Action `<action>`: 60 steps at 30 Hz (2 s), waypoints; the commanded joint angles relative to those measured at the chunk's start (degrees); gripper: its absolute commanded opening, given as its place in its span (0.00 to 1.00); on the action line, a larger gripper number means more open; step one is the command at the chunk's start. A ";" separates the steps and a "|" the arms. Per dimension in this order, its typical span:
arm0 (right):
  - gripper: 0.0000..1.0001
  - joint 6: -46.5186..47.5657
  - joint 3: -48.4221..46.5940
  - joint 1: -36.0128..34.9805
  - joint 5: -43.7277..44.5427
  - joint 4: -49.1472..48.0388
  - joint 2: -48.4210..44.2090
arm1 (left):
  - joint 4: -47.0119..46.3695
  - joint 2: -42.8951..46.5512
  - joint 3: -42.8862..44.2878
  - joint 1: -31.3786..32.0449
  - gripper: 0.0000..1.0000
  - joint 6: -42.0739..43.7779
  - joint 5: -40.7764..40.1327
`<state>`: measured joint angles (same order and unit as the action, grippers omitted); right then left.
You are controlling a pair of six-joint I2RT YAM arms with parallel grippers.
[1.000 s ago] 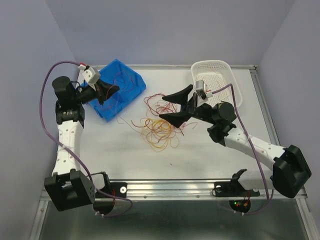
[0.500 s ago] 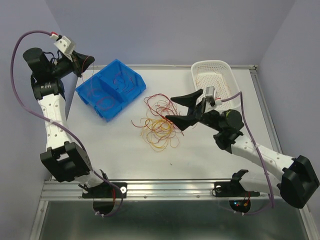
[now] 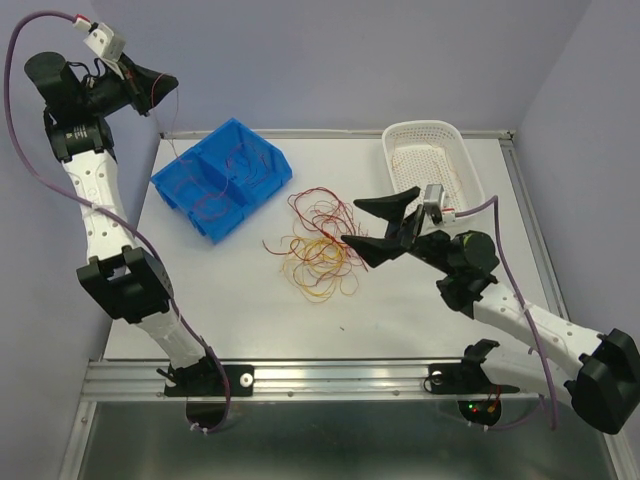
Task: Untangle the cables
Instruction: Place the cable in the bin.
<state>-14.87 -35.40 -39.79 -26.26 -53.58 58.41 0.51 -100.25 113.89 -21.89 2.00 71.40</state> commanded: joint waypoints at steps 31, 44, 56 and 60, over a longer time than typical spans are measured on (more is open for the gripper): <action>0.84 1.16 1.82 -0.29 1.39 3.13 -2.43 | -0.61 -1.18 -16.40 -3.69 0.00 18.19 -3.26; 0.84 0.99 2.61 -0.29 2.53 4.01 -2.95 | 10.21 4.61 -31.35 4.73 0.00 44.48 -30.82; 0.84 0.64 2.70 -0.20 2.35 4.36 -2.69 | 18.92 -2.40 -28.46 9.50 0.00 45.99 -52.31; 0.84 0.64 3.23 -0.20 2.53 4.45 -3.13 | 19.26 -6.00 -26.09 10.29 0.00 45.02 -53.81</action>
<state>-14.35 -33.69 -39.79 -24.45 -47.99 56.58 18.24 -104.07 84.33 -12.75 47.03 21.74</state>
